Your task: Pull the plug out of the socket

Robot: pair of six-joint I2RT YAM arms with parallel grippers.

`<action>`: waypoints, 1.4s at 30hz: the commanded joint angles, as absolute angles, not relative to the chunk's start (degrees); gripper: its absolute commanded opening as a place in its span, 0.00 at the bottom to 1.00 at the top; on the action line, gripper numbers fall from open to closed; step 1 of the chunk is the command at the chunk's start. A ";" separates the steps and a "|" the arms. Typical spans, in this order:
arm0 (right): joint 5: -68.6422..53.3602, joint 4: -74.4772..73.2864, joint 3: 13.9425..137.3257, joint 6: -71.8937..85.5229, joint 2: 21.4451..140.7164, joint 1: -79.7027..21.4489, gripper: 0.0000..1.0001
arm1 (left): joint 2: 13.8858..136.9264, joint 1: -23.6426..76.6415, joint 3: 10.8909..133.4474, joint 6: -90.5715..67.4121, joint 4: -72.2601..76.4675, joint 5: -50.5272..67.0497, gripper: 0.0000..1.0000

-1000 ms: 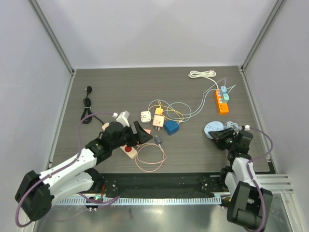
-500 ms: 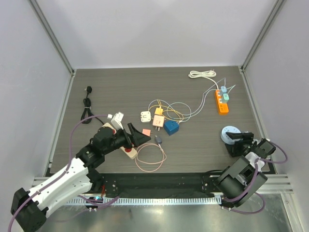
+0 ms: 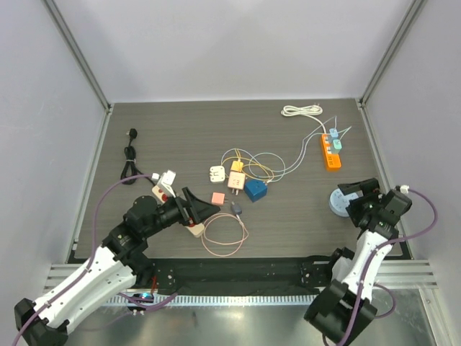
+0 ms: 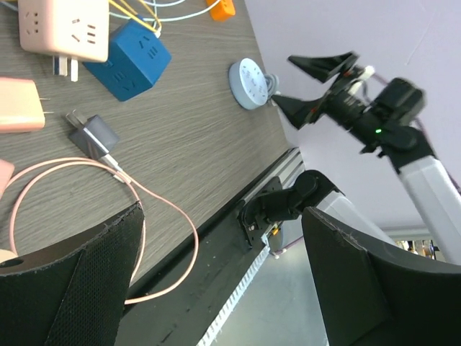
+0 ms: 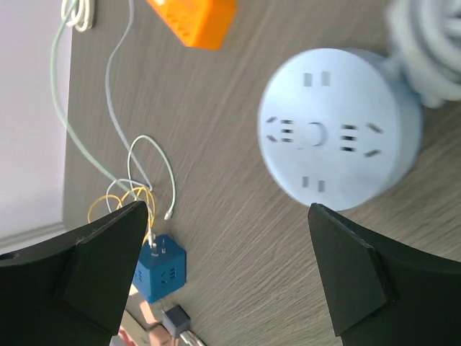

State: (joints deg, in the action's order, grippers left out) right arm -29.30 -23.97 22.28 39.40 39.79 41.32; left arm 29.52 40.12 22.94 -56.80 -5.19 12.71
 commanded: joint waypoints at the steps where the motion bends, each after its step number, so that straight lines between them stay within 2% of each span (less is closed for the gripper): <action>1: -18.92 -26.02 28.89 39.73 36.65 33.95 1.00 | 32.07 40.17 22.85 -56.43 -2.56 14.06 0.91; 2: -13.50 -26.54 30.39 38.68 37.26 32.19 1.00 | 32.69 40.08 22.85 -56.51 -2.03 14.41 0.91; 4: -10.73 -25.24 33.57 37.97 41.56 27.61 1.00 | 33.92 40.17 23.03 -56.43 -1.58 15.12 0.91; 7: -11.16 -19.19 35.32 37.62 50.86 24.09 0.99 | 34.01 40.08 22.50 -56.42 -1.58 15.21 0.91; 10: -17.83 -10.33 36.99 35.51 60.62 20.15 1.00 | 32.79 40.17 21.71 -56.25 -1.84 14.07 0.91; 14: -10.48 -6.86 40.86 31.65 68.01 14.51 0.99 | 31.99 40.17 21.97 -54.67 -3.51 13.01 0.91; 16: -2.58 -5.64 42.18 28.85 70.73 13.19 0.97 | 32.08 40.08 21.45 -54.58 -3.17 12.57 0.92; 21: 8.07 -2.38 44.12 24.35 77.77 9.59 0.96 | 33.92 40.08 21.35 -55.55 -0.35 14.32 0.93; 33: 14.32 -0.35 52.21 16.28 91.66 6.33 0.95 | 39.46 40.17 23.91 -53.88 1.32 17.66 0.93; 36: 13.54 1.23 54.83 14.68 95.09 6.15 0.93 | 39.02 40.08 23.56 -53.88 1.32 17.32 0.93; 40: 13.28 1.32 56.69 12.84 99.57 5.63 0.77 | 39.46 40.17 23.64 -53.09 0.88 15.82 0.94; 42: 13.10 1.32 57.30 12.40 100.80 5.54 0.75 | 40.34 40.08 23.90 -52.74 0.53 15.56 0.93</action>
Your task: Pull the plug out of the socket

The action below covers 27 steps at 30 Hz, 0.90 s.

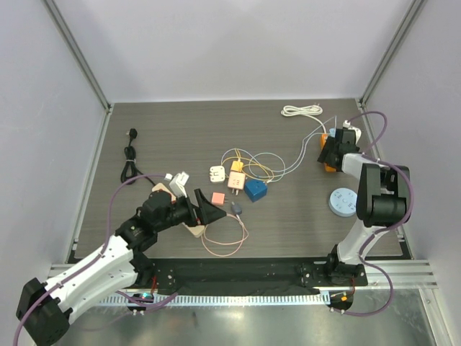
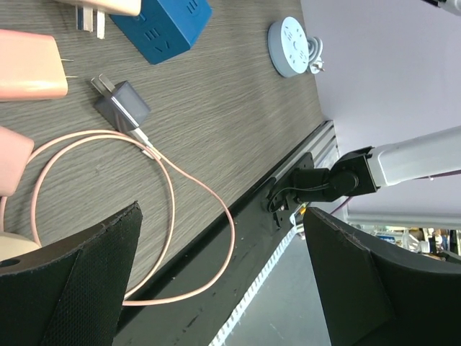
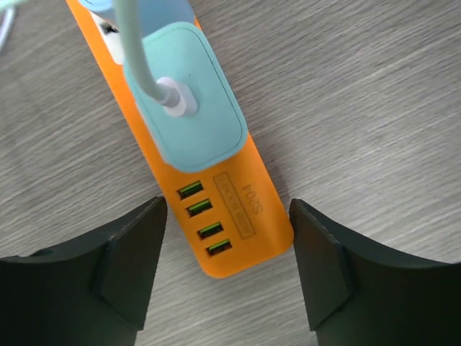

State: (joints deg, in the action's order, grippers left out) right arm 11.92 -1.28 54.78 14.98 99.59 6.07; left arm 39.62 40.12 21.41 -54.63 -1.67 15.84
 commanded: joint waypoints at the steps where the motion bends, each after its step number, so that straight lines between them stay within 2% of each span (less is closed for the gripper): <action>1: 13.18 1.14 57.83 12.39 101.25 5.54 0.73 | 40.69 40.17 23.99 -52.73 0.44 15.56 0.94; 3: 12.92 0.88 58.18 12.83 102.30 5.36 0.70 | 41.22 40.17 24.08 -52.65 0.44 15.56 0.93; 6: 13.62 -1.47 58.80 13.62 102.92 4.49 0.55 | 41.66 40.17 24.96 -53.17 0.35 14.94 0.94; 7: 14.58 -3.67 59.23 13.97 102.83 4.05 0.46 | 41.75 40.17 25.31 -53.09 0.18 14.85 0.93; 13: 18.98 -10.10 55.12 18.89 96.69 0.00 0.23 | 42.45 40.08 27.16 -53.17 -1.32 14.24 0.92; 15: 22.13 -12.12 51.53 20.91 93.53 -2.81 0.21 | 42.54 40.08 27.25 -53.79 -1.32 13.71 0.91; 21: 16.28 -17.91 40.80 29.08 79.82 -6.94 0.22 | 45.08 40.08 28.82 -53.27 -1.49 11.86 0.89; 27: 14.51 -23.81 36.57 35.07 69.09 -13.79 0.22 | 51.50 40.17 32.87 -52.20 -1.94 12.65 0.89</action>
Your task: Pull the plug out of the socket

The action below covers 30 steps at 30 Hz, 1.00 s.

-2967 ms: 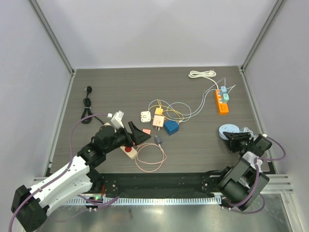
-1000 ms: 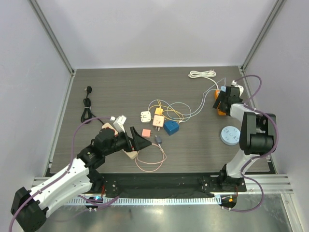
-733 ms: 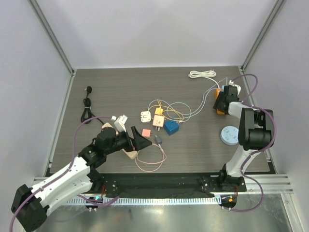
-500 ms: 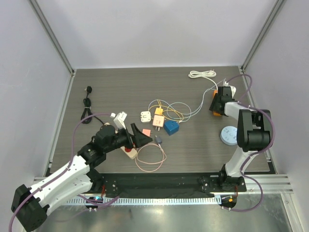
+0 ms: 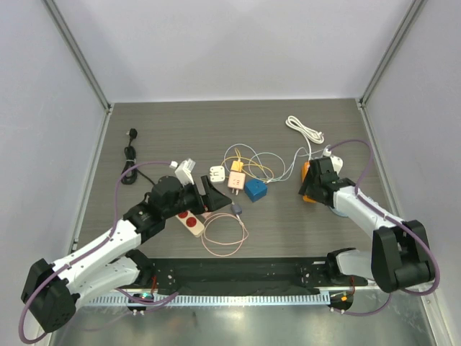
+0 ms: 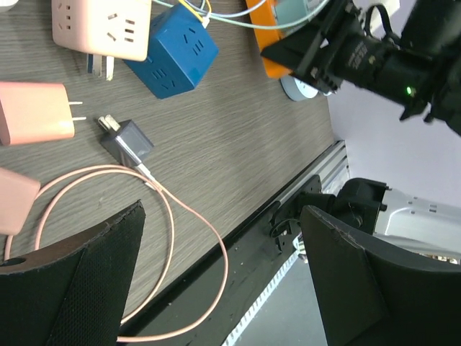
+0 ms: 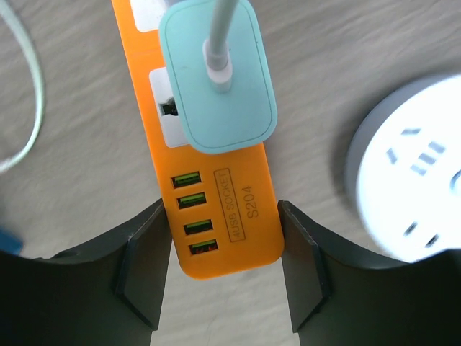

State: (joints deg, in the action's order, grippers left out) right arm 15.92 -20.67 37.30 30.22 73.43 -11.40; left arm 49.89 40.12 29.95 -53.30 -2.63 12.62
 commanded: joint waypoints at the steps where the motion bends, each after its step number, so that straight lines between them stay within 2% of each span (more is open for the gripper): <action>1: 13.37 -24.60 36.39 35.42 68.47 -14.67 0.23 | 51.76 40.17 32.78 -52.82 -0.72 12.92 0.88; 5: 11.16 -25.49 34.11 38.22 66.71 -19.94 0.34 | 51.86 40.25 32.52 -55.10 -0.26 12.75 0.85; 9: 10.64 -23.39 31.29 38.32 66.18 -22.85 0.60 | 52.29 41.22 34.44 -54.85 -3.42 10.82 0.84; 14: 9.32 -23.73 31.81 37.35 62.94 -23.82 0.79 | 51.68 44.91 36.91 -54.32 -7.90 5.72 0.84; 15: 9.06 -24.51 32.25 37.18 61.54 -23.82 0.99 | 52.03 45.43 37.52 -54.23 -8.43 4.76 0.84; 20: 7.65 -28.03 34.89 36.83 52.67 -23.82 1.00 | 58.69 52.19 45.85 -52.82 -13.97 -4.19 0.82; 26: 15.99 -37.87 40.34 38.23 46.07 -20.93 1.00 | 69.95 61.16 55.52 -49.93 -13.80 -12.91 0.82; 28: 14.42 -38.67 41.22 37.88 45.09 -15.49 1.00 | 74.87 63.89 58.43 -48.96 -13.80 -16.07 0.81; 29: 9.98 -38.50 41.39 37.53 44.57 -12.34 1.00 | 76.71 64.77 59.67 -48.52 -13.80 -17.48 0.81; 30: 7.93 -38.50 41.74 37.18 43.78 -6.48 1.00 | 78.21 66.60 62.46 -47.47 -13.45 -19.58 0.80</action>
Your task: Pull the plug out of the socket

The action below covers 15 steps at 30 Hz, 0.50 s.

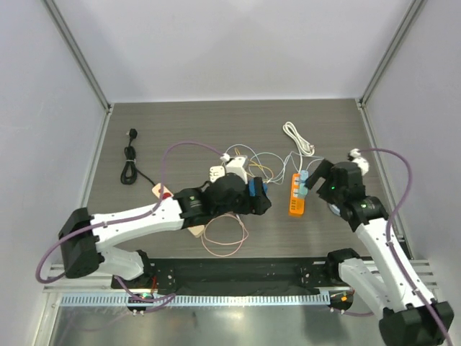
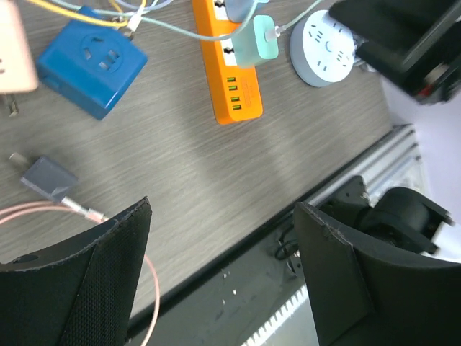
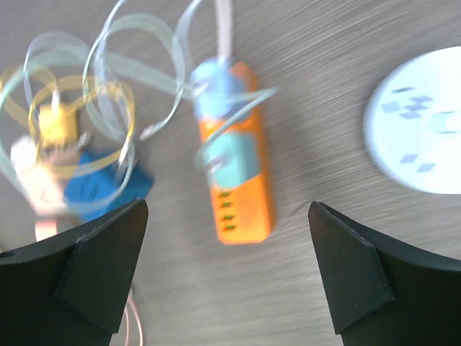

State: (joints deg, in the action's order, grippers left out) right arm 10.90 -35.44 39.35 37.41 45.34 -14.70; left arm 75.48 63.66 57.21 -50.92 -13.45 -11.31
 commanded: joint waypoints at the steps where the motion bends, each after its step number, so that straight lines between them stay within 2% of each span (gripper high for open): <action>1: 5.91 -38.41 41.92 36.92 43.25 -3.28 0.99 | 81.53 67.49 63.71 -46.85 -13.36 -20.73 0.80; 5: 0.71 -37.36 41.57 33.58 43.76 8.51 0.94 | 90.75 69.87 71.62 -44.13 -13.18 -23.20 0.78; 8: -8.76 -35.08 39.29 32.08 46.66 16.77 0.91 | 98.93 70.22 78.12 -42.72 -13.62 -22.50 0.77; 12: -26.85 -25.35 31.50 35.76 47.73 21.62 0.88 | 108.33 70.49 87.69 -41.57 -17.21 -23.37 0.80; 15: -26.11 -23.38 28.14 36.39 46.85 21.97 0.86 | 115.54 71.10 95.78 -40.17 -21.16 -26.71 0.81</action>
